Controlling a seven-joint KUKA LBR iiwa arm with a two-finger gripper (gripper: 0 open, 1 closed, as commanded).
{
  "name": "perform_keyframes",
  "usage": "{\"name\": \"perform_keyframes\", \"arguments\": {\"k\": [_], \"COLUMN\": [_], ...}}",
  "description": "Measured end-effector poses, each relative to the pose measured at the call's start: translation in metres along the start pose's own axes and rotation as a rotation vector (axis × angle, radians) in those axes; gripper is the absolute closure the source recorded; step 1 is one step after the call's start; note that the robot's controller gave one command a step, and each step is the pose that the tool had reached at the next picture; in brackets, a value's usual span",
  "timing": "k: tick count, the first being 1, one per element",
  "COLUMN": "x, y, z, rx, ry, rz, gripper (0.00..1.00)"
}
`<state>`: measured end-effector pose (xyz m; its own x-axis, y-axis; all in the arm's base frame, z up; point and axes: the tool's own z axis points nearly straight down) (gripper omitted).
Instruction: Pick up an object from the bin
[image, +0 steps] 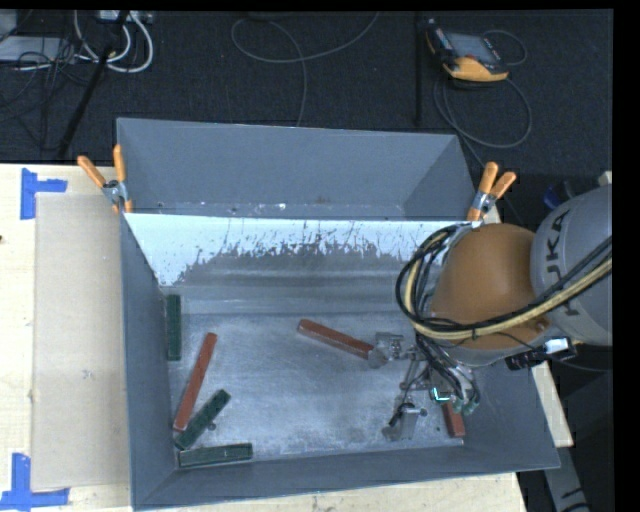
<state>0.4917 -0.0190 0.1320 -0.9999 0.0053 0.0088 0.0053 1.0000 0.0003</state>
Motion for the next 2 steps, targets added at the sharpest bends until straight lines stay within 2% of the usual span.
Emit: {"name": "perform_keyframes", "arguments": {"k": [1,2], "x": [-0.081,-0.112], "y": [0.067,0.023], "z": [-0.005,0.065], "rx": [-0.003,0.001], "ry": [-0.017,-0.007], "rz": [-0.054,0.049], "gripper": [0.00,0.00]}}
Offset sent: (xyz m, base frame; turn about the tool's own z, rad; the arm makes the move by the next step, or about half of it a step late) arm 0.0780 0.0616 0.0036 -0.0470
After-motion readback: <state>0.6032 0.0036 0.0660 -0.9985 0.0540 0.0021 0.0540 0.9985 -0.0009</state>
